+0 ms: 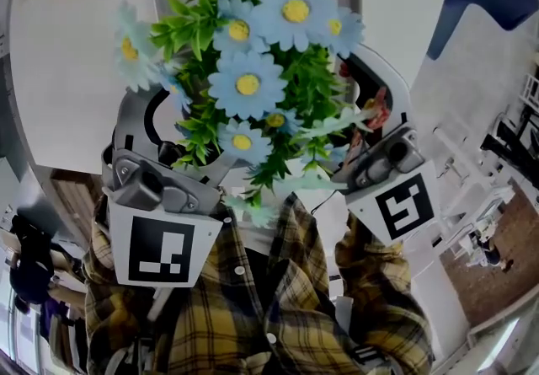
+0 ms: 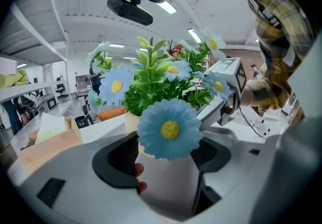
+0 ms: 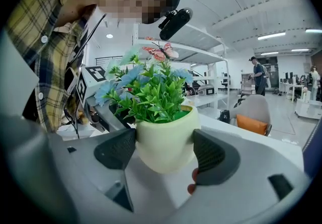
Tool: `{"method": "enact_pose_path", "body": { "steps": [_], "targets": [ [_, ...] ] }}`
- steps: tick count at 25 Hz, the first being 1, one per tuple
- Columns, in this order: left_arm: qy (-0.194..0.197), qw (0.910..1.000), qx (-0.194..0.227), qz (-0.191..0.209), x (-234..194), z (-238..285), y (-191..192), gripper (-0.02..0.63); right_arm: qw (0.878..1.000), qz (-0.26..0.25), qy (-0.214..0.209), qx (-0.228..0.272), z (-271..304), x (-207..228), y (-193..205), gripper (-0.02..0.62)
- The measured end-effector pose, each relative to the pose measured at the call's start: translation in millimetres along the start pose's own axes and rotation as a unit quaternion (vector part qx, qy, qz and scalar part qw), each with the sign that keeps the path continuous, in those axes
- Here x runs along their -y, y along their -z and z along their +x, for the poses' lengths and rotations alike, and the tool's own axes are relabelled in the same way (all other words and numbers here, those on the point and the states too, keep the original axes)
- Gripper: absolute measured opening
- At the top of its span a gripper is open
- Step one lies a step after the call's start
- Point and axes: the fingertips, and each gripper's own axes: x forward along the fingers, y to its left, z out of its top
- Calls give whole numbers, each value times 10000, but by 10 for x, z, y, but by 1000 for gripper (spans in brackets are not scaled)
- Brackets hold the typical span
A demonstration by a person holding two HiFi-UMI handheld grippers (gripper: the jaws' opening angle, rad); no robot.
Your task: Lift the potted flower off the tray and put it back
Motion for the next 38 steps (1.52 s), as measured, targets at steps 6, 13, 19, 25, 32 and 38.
{"method": "enact_pose_path", "body": {
  "steps": [6, 13, 19, 25, 32, 38],
  "targets": [
    [129, 9995, -248, -177, 40, -30, 21, 314, 9995, 262, -60, -165, -15, -41, 19, 351],
    [136, 9991, -365, -182, 43, -50, 23, 314, 9989, 361, -120, -268, -4, -63, 25, 351],
    [89, 9987, -443, -221, 45, -51, 27, 314, 9986, 353, -175, -361, 2, -64, 29, 351],
    [2, 9983, -567, -100, 1, -48, 34, 314, 9985, 324, -137, -429, 40, -46, 26, 351],
    [-13, 9992, -391, 87, -31, -41, 23, 314, 9987, 211, -110, -452, 59, -37, 29, 351],
    [-106, 9990, -366, 226, -27, -62, 32, 314, 9986, 81, 29, -514, 28, -29, 41, 351]
  ]
}}
